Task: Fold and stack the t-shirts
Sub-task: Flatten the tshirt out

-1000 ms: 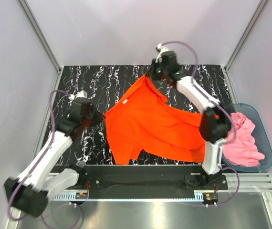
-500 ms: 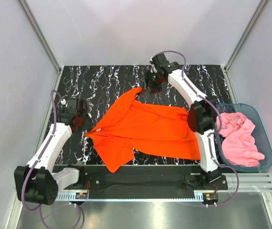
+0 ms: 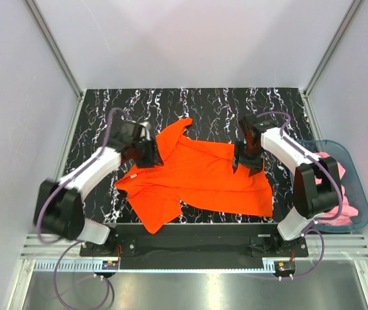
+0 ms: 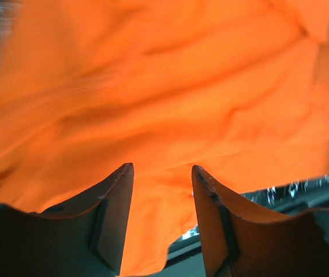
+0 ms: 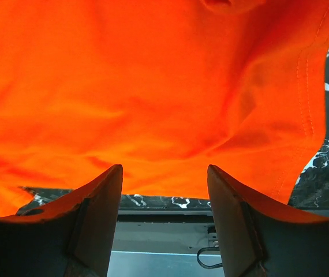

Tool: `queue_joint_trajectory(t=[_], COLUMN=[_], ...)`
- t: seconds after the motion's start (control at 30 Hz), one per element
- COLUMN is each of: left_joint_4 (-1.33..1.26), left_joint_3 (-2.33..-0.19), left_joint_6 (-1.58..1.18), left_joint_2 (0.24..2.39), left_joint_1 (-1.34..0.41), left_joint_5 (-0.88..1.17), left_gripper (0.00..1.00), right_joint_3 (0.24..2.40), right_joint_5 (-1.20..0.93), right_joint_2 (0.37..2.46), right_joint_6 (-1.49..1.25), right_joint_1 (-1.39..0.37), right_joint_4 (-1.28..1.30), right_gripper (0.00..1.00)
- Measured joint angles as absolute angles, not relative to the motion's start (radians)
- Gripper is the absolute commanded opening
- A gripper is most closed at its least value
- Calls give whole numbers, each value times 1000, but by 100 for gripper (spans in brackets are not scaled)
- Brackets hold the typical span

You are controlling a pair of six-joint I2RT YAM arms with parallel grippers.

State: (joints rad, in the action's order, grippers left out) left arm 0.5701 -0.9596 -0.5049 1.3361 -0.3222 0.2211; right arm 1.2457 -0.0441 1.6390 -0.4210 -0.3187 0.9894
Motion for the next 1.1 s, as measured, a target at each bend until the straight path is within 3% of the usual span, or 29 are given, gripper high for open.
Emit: queue_joint_trajectory(t=[0.2,0.47,0.67,0.9,1.1], left_joint_4=[459,447,465,545,590], left_joint_3=[-1026,-1099,-1230,-1522,-1548], left_joint_6=[-542,-589,-590,-515,-471], left_joint_2=[1667,1821,1913,2095,2055], left_joint_1=[-378,-331,-239,-175,-187], left_joint_5=[331,343,330,285,229], left_gripper=[45,46,48,52,58], right_joint_3=[1206,1253,1500,1897,2050], right_joint_5=[-1,19,20,55,92], right_joint_2=[1724,1887,2070,2302,2347], right_joint_6=[-467,-469,-443,-397,-377], right_joint_1=[-315,-315,-315,-311,-307], right_joint_4=[925,853,908,987,1078], right_gripper=[66,66,66,66,68])
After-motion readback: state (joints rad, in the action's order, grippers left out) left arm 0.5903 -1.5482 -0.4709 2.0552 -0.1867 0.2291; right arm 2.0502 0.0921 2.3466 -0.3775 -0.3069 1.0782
